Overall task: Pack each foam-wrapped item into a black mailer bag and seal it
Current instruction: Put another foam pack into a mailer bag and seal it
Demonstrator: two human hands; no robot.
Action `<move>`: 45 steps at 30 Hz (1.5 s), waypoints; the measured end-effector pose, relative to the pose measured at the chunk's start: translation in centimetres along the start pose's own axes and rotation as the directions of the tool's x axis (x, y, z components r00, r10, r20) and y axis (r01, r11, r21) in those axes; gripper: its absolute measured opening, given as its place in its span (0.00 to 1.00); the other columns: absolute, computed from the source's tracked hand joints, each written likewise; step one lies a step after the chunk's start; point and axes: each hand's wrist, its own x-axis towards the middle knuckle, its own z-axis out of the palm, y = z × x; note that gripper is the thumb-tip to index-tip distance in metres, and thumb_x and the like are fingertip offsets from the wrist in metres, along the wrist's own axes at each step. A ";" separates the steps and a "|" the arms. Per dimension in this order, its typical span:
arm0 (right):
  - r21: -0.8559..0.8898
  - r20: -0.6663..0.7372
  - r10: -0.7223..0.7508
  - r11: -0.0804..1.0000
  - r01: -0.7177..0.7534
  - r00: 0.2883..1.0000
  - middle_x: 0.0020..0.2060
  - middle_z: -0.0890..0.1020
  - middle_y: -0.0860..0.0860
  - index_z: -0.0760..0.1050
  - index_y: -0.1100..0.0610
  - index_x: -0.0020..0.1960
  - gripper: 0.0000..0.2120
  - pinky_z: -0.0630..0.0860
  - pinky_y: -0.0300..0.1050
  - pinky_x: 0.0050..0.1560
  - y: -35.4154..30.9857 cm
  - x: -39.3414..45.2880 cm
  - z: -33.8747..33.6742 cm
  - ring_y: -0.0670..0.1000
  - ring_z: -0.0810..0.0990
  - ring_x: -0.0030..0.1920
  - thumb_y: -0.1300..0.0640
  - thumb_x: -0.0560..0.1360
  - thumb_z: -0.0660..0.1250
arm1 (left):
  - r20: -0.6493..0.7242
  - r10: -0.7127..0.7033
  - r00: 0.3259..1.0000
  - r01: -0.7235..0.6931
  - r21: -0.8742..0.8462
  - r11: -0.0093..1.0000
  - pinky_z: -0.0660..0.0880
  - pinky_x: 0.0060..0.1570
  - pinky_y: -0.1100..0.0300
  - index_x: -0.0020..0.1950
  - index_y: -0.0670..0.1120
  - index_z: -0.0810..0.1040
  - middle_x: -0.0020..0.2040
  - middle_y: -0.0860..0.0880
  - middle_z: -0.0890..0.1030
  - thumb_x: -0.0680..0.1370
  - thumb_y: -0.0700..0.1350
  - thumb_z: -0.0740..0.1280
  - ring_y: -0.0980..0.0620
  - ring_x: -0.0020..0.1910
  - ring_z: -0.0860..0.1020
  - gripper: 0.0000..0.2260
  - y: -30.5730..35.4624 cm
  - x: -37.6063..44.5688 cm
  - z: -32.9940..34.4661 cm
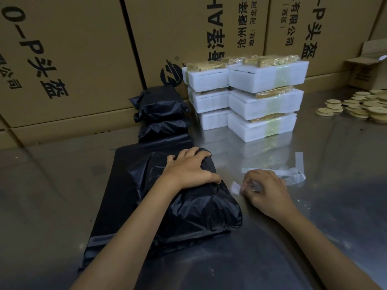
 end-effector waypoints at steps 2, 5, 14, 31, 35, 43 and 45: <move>-0.056 -0.069 0.057 0.997 -0.061 0.996 0.47 0.81 0.43 0.77 0.49 0.40 0.06 0.57 0.42 0.53 0.0 0.1 0.0 0.51 0.73 0.57 0.56 0.73 0.72 | -0.004 0.001 1.000 -0.001 0.003 1.000 0.48 0.74 0.44 0.77 0.62 0.59 0.80 0.55 0.53 0.70 0.68 0.67 0.50 0.79 0.50 0.38 0.0 0.0 0.0; -0.090 -0.243 0.190 0.972 -0.217 0.951 0.47 0.81 0.51 0.77 0.53 0.40 0.04 0.62 0.49 0.54 0.6 0.1 -0.7 0.58 0.74 0.55 0.59 0.72 0.70 | -0.010 -0.001 1.000 0.001 0.000 1.000 0.48 0.74 0.44 0.77 0.62 0.59 0.80 0.55 0.53 0.70 0.67 0.68 0.50 0.79 0.51 0.37 0.0 0.0 0.0; -0.211 -0.346 0.067 0.966 -0.147 0.936 0.67 0.76 0.53 0.79 0.53 0.54 0.07 0.47 0.65 0.75 0.3 -0.2 -0.8 0.57 0.62 0.77 0.55 0.76 0.67 | -0.155 -0.001 0.988 0.001 -0.002 1.000 0.53 0.71 0.46 0.74 0.61 0.65 0.77 0.55 0.61 0.73 0.63 0.64 0.51 0.75 0.58 0.29 0.2 -0.2 1.0; 0.376 0.311 -0.047 0.924 -0.077 0.949 0.82 0.51 0.47 0.50 0.50 0.82 0.30 0.52 0.48 0.80 -14.5 -0.1 0.7 0.47 0.49 0.81 0.50 0.83 0.57 | -0.572 -0.432 0.697 -0.085 -0.664 0.743 0.69 0.60 0.53 0.62 0.48 0.74 0.60 0.50 0.78 0.82 0.45 0.59 0.48 0.62 0.74 0.10 0.0 -2.3 0.0; 0.428 0.295 -0.018 0.896 -0.115 0.955 0.82 0.51 0.45 0.48 0.48 0.82 0.34 0.52 0.43 0.77 -13.4 -0.9 1.5 0.42 0.48 0.80 0.48 0.82 0.60 | -0.415 -0.303 0.858 0.266 -0.146 0.953 0.52 0.74 0.39 0.77 0.51 0.62 0.80 0.46 0.59 0.82 0.56 0.53 0.44 0.79 0.54 0.23 0.0 -3.9 1.1; 0.608 0.308 0.267 0.683 -0.405 0.913 0.63 0.80 0.45 0.73 0.44 0.69 0.25 0.75 0.45 0.60 -12.7 -2.7 1.7 0.47 0.80 0.60 0.37 0.75 0.68 | -0.120 -0.331 0.936 0.163 -0.684 0.711 0.59 0.75 0.44 0.79 0.65 0.50 0.82 0.54 0.46 0.78 0.66 0.61 0.46 0.80 0.54 0.33 -5.1 -7.8 2.3; 0.661 0.358 0.278 0.599 -0.452 0.891 0.57 0.83 0.43 0.78 0.43 0.63 0.24 0.75 0.41 0.53 -12.2 -3.6 1.3 0.44 0.81 0.55 0.33 0.71 0.70 | -0.067 -0.309 0.949 0.128 -0.811 0.571 0.61 0.74 0.45 0.78 0.70 0.47 0.81 0.56 0.56 0.77 0.67 0.62 0.48 0.77 0.62 0.34 -6.0 -8.8 2.8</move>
